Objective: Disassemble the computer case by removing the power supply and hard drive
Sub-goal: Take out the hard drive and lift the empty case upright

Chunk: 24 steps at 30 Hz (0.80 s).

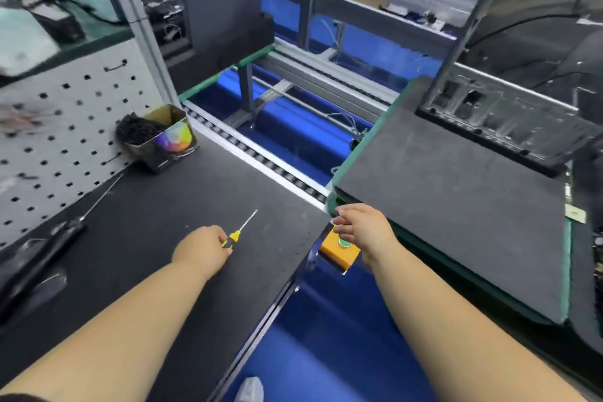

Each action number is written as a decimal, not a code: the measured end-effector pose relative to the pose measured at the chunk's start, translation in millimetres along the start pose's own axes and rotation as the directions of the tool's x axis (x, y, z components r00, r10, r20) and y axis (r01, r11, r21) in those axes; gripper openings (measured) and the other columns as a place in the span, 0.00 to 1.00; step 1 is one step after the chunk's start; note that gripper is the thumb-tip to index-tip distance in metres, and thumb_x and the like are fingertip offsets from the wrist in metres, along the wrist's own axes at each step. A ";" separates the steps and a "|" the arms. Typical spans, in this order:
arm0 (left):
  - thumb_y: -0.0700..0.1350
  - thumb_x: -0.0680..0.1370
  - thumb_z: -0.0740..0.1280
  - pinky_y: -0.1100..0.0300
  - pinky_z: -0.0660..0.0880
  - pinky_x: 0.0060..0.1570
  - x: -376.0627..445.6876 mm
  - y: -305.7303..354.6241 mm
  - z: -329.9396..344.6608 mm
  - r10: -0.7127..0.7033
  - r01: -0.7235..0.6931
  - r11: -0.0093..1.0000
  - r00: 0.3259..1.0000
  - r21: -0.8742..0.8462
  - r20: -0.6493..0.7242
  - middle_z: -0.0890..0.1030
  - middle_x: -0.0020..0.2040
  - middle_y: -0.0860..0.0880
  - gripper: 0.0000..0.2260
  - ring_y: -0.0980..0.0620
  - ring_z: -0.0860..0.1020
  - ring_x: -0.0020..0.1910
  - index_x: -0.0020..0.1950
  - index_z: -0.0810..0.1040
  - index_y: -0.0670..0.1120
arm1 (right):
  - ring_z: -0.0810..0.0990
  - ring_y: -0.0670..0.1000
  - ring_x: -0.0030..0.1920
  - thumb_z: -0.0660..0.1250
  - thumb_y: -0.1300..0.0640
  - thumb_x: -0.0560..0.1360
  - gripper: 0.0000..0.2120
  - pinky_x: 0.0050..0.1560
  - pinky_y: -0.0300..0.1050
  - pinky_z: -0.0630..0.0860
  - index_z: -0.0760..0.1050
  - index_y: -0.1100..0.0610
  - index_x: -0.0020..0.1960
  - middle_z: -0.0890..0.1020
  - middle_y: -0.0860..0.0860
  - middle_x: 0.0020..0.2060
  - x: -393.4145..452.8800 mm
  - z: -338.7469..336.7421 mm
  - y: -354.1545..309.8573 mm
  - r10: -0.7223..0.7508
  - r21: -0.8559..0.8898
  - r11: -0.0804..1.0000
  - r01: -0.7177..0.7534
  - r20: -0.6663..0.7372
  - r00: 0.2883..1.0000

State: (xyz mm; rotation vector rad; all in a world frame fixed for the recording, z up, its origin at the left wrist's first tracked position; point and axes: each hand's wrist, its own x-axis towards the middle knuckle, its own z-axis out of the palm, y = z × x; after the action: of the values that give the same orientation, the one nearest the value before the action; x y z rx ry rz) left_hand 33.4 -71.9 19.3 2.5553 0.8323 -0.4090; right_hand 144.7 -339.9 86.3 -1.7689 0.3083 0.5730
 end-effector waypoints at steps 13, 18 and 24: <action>0.52 0.75 0.71 0.54 0.76 0.49 14.2 6.6 8.9 0.077 -0.073 0.992 0.997 0.106 -0.031 0.76 0.56 0.50 0.12 0.47 0.77 0.54 0.57 0.76 0.53 | 0.82 0.52 0.41 0.64 0.59 0.79 0.04 0.41 0.41 0.78 0.78 0.56 0.48 0.83 0.55 0.42 2.9 -10.4 -0.8 -0.015 0.048 0.999 0.019 -0.082 0.997; 0.50 0.76 0.70 0.54 0.75 0.54 8.5 79.1 -13.2 0.320 -0.331 0.938 0.940 -0.098 -0.115 0.76 0.61 0.51 0.18 0.50 0.76 0.57 0.66 0.75 0.51 | 0.81 0.51 0.39 0.62 0.61 0.80 0.07 0.43 0.42 0.78 0.78 0.56 0.48 0.82 0.54 0.41 -5.1 -60.2 -7.8 -0.059 0.144 0.986 0.084 -0.175 0.983; 0.44 0.76 0.70 0.66 0.68 0.48 -25.2 208.1 -32.0 0.638 -0.684 0.691 0.729 -0.234 -0.247 0.76 0.52 0.57 0.14 0.60 0.74 0.48 0.60 0.77 0.53 | 0.80 0.46 0.36 0.60 0.61 0.81 0.10 0.38 0.39 0.76 0.80 0.54 0.49 0.83 0.50 0.39 -33.4 -157.2 -14.4 -0.120 0.169 0.965 0.202 -0.402 0.908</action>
State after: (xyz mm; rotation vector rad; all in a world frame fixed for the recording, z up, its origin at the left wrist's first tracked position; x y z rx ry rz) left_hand 145.8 -221.4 119.1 2.3840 -0.0475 0.1419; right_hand 157.8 -489.4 145.4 -1.6761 0.4726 0.0596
